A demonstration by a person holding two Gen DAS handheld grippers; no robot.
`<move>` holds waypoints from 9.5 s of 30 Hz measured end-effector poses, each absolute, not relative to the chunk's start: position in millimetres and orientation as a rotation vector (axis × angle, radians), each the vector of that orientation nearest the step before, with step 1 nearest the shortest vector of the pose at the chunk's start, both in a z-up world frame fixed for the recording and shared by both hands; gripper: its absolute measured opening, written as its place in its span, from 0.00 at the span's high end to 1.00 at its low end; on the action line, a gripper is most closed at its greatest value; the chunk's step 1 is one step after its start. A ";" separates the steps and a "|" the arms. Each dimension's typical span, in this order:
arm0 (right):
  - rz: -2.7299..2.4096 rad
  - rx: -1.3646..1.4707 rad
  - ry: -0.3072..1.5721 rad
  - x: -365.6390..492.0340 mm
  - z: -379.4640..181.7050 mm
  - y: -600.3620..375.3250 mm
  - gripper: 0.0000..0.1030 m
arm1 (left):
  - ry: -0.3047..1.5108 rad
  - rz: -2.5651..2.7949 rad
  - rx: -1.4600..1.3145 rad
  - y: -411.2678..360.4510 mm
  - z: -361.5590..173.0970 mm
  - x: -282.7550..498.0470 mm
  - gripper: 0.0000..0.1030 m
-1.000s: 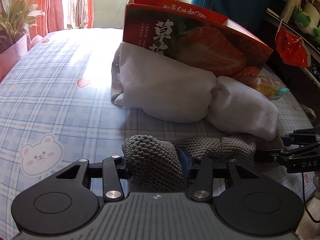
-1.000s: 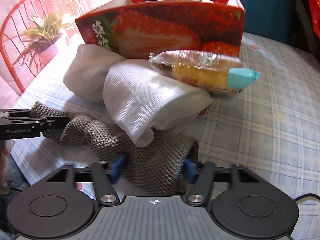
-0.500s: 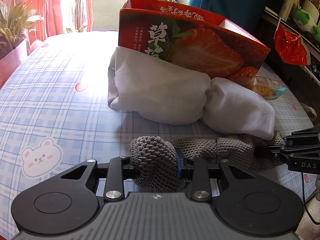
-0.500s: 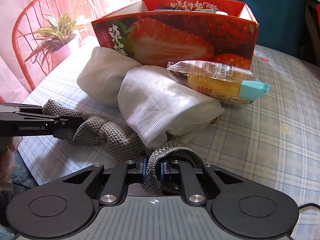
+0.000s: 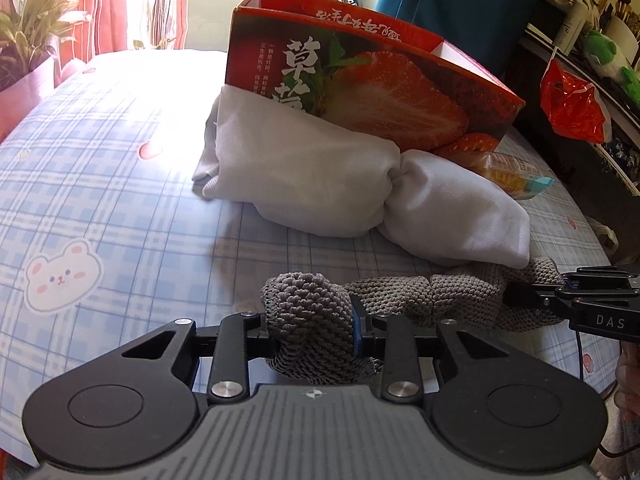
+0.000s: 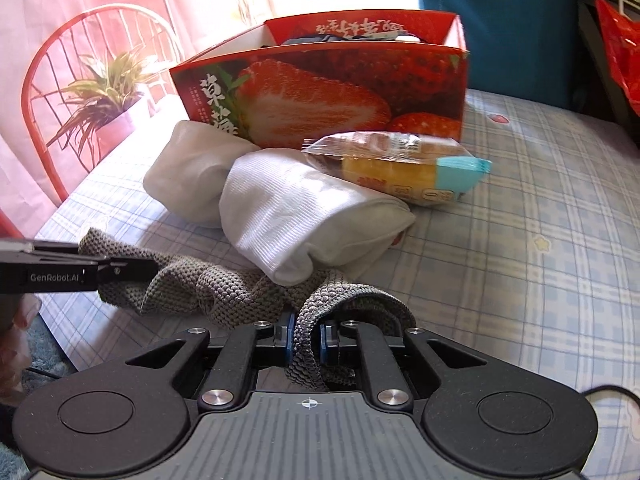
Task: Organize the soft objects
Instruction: 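Lift the grey towel with both tools and carry it over the red box, then lower the towel into the box and open both tools, then move both open tools back to the white cloth bundle, then close the left tool on the white cloth while the right tool grips its other end, then lift the white cloth bundle with both tools toward the red box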
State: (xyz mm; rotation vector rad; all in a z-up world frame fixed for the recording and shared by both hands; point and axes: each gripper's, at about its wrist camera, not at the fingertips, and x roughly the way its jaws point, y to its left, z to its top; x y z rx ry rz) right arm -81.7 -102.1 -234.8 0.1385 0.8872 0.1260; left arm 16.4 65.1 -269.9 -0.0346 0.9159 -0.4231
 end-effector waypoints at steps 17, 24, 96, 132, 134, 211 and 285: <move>0.057 0.142 0.857 -90.1 -248.2 -115.2 0.67 | 0.920 -0.383 -0.018 65.3 -276.9 8.2 0.57; 0.016 0.076 0.799 -89.0 -241.6 -116.1 0.50 | 0.909 -0.381 0.004 62.1 -276.9 7.5 0.57; 0.027 0.114 0.714 112.2 -136.3 -152.9 0.93 | 0.740 -0.396 0.144 -20.0 -150.6 196.9 0.73; -0.023 -0.043 0.695 96.3 -153.0 -141.3 0.00 | 0.741 -0.411 0.100 10.1 -161.5 183.6 0.00; -0.032 -0.038 0.681 88.4 -151.0 -140.1 0.00 | 0.735 -0.396 0.104 15.0 -161.8 177.6 0.00; 0.048 0.208 0.851 -19.9 -252.0 -114.0 0.12 | 0.892 -0.510 -0.061 48.6 -272.1 125.7 0.55; 0.090 0.252 0.828 -48.2 -247.5 -102.3 0.52 | 0.886 -0.476 -0.187 82.7 -265.6 44.5 0.24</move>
